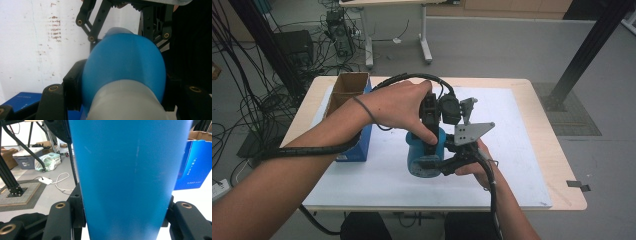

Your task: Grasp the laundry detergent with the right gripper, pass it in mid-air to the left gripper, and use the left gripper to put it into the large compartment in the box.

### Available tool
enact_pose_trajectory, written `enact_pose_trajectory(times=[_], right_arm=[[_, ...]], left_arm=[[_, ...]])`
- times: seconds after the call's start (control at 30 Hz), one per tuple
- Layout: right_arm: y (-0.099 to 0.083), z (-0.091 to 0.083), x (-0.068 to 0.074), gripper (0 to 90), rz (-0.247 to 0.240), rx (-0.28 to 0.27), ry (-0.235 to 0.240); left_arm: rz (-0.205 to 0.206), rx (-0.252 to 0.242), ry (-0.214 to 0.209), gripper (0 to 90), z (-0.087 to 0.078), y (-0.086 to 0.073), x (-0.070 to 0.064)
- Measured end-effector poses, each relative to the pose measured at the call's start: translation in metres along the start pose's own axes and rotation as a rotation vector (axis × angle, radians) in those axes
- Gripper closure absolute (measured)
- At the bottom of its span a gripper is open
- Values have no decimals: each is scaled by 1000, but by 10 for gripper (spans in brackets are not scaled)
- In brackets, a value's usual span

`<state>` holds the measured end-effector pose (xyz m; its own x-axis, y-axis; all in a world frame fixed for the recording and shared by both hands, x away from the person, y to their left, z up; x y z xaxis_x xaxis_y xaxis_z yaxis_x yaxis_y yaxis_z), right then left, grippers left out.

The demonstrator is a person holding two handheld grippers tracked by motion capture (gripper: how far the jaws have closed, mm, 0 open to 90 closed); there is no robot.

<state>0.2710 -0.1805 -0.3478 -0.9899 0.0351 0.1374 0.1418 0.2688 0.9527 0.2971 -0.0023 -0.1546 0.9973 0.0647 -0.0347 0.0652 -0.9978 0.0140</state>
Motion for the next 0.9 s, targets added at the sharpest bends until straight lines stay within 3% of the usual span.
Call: enact_pose_trajectory(times=[0.9], right_arm=[[1,2,-2,438,0,-1,7]], left_arm=[[-7,-1,-3,372,0,-1,0]])
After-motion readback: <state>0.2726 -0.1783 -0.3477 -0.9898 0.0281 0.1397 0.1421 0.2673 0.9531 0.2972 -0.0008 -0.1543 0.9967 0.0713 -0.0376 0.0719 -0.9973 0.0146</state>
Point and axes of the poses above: each handheld gripper's, and its own axes: z roughly forward along the jaws, y roughly out of its top, x roughly to its left, the point moved 8 cm from there along z, roughly forward along the jaws, and after that the axes turned 2 degrees about y, right-handed, at the moved point
